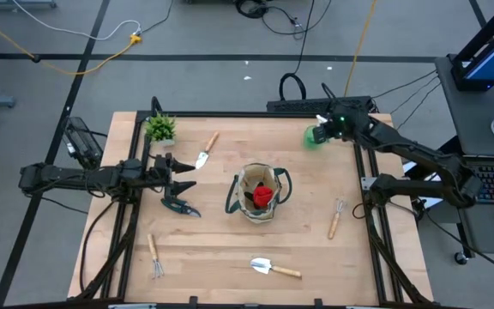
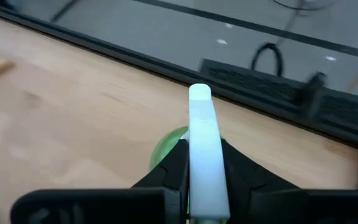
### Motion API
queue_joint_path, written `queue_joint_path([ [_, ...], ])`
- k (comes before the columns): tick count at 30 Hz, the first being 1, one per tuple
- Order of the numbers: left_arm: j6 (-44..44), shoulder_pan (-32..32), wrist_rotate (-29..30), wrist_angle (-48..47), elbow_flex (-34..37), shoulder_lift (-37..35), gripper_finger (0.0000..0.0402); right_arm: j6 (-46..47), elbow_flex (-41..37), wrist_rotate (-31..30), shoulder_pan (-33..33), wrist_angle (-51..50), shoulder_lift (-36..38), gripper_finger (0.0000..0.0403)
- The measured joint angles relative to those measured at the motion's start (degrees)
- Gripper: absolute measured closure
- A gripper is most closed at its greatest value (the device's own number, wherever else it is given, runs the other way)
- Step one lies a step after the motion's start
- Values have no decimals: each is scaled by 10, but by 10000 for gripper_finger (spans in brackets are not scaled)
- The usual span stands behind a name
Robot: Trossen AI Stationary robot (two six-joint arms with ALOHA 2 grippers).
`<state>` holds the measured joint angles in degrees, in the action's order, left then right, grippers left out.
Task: Pick & Place Garden tools in Gardening bag
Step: Put the green spray bottle into the light brown gardening bag
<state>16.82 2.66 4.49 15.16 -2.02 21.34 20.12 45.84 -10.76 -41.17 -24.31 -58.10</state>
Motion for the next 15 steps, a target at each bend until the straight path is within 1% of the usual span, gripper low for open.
queue_joint_path([
  [4, 1, 0, 0, 0, 0, 0, 94, 1, 17, 5, 18, -4, 17, 357],
  [10, 2, 0, -1, -3, 0, 0, 94, -14, 63, 7, 54, -9, 34, 357],
  [15, 2, 0, -2, -4, 0, 0, 94, -44, 112, 66, 86, -8, 37, 357],
])
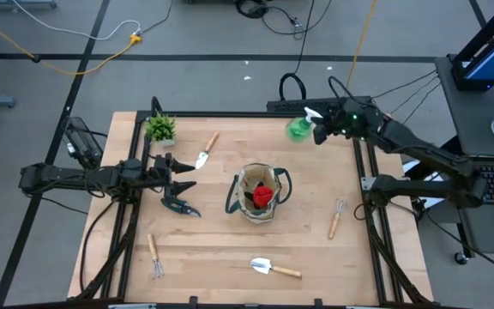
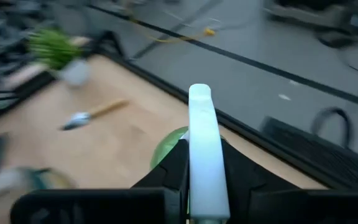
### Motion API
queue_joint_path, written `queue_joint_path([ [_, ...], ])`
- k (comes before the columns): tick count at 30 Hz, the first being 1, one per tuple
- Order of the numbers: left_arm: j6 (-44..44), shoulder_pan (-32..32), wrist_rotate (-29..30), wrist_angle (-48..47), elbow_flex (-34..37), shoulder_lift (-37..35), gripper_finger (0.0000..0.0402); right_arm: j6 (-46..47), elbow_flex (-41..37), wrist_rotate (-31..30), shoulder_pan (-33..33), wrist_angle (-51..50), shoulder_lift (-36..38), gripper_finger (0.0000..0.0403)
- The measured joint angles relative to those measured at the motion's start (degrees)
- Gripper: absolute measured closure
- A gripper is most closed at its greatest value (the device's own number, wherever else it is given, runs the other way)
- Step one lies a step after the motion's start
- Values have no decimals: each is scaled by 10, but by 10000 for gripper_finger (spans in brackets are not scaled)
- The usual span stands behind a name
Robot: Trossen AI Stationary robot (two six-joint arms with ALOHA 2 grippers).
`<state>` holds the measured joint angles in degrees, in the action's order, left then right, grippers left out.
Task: Pick & Place Garden tools in Gardening bag
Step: Put the green spray bottle into the light brown gardening bag
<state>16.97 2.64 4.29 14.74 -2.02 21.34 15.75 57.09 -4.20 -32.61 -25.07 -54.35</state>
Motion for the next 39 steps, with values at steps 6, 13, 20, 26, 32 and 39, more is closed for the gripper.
queue_joint_path([
  [6, 0, 0, -25, 0, 0, 0, 94, -39, 42, 88, 40, 10, 0, 357],
  [13, -5, 0, -33, -1, 0, 0, 94, -87, 49, 254, 67, 80, 0, 357],
  [20, -5, 0, -33, -6, 0, 0, 94, -106, 50, 389, 87, 147, 0, 357],
  [26, -5, 0, -33, -5, 0, 0, 94, -127, 50, 450, 112, 174, -11, 357],
  [32, -5, 0, -33, -5, 0, 0, 94, -136, 50, 448, 122, 178, -39, 357],
  [39, -4, -1, -33, -5, 0, 0, 94, -127, 50, 449, 122, 248, -99, 357],
])
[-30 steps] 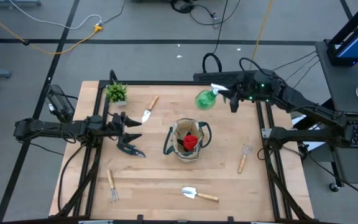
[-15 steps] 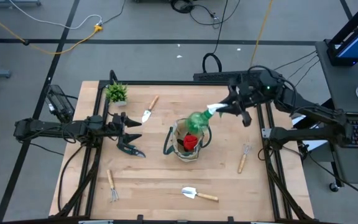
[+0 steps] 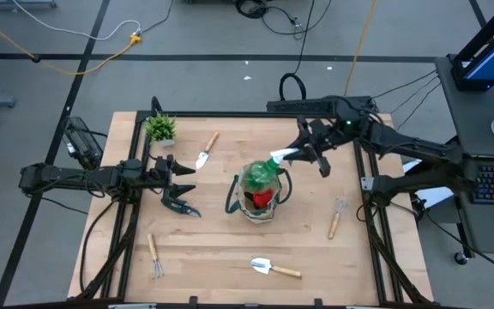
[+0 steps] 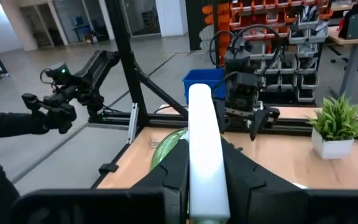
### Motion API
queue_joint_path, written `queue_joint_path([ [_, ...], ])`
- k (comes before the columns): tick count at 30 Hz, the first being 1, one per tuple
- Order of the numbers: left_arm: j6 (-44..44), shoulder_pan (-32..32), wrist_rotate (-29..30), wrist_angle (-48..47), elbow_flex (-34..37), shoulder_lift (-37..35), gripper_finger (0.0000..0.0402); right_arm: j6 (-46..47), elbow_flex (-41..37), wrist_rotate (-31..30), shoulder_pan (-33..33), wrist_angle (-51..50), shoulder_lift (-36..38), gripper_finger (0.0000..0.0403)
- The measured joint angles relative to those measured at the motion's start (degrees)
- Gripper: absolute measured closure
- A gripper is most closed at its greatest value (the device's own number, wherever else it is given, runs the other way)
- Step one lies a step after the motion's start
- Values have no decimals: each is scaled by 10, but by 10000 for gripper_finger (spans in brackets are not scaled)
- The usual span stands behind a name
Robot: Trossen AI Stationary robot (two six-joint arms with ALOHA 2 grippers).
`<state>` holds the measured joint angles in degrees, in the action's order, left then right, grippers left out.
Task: Pick & Place Garden tools in Gardening bag
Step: Put the green spray bottle into the light brown gardening bag
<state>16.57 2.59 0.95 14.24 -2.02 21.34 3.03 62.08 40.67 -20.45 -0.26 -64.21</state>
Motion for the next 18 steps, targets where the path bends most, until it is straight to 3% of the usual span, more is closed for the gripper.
queue_joint_path([
  [10, 0, 0, 0, 0, 0, 0, 94, -12, 0, 13, -1, 17, -78, 357],
  [18, 2, 0, 0, -4, 0, 0, 94, -50, 0, -26, -1, 9, -99, 357],
])
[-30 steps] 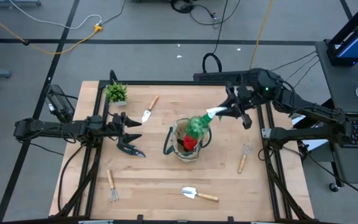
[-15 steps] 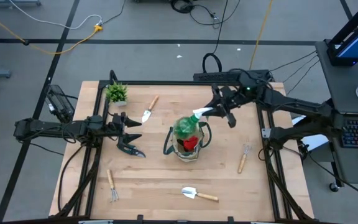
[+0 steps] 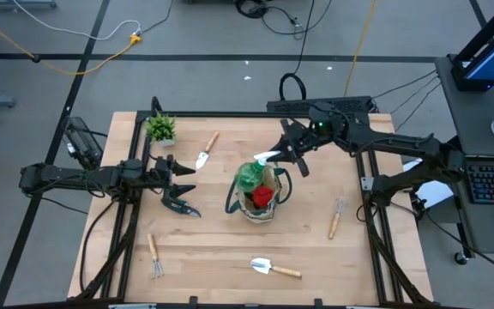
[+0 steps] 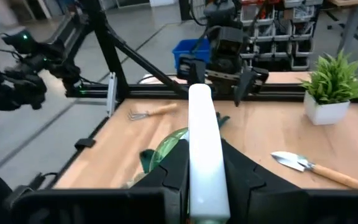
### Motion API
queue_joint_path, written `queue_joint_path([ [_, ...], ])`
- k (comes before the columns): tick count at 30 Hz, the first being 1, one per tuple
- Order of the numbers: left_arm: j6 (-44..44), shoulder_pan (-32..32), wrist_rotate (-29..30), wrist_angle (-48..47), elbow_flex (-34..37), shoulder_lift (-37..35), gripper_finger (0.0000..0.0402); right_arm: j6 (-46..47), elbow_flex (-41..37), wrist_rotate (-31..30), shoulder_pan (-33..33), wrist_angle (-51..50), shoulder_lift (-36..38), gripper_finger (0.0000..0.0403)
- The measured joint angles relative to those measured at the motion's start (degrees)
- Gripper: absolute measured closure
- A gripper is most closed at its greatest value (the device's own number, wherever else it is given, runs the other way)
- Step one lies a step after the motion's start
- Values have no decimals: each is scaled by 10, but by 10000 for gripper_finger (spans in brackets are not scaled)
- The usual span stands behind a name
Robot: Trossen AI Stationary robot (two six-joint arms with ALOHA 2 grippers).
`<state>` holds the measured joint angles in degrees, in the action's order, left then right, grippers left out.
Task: Pick & Place Garden tools in Gardening bag
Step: Put the green spray bottle into the light brown gardening bag
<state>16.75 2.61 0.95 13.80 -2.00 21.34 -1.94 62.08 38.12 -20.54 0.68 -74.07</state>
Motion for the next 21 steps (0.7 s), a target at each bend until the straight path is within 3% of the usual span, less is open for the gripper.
queue_joint_path([
  [13, 3, 0, 0, 0, 0, 0, 94, -56, 0, -82, -2, -114, 10, 355],
  [21, 14, 0, 0, 0, 0, 0, 94, -72, 0, -82, -2, -130, 10, 356],
])
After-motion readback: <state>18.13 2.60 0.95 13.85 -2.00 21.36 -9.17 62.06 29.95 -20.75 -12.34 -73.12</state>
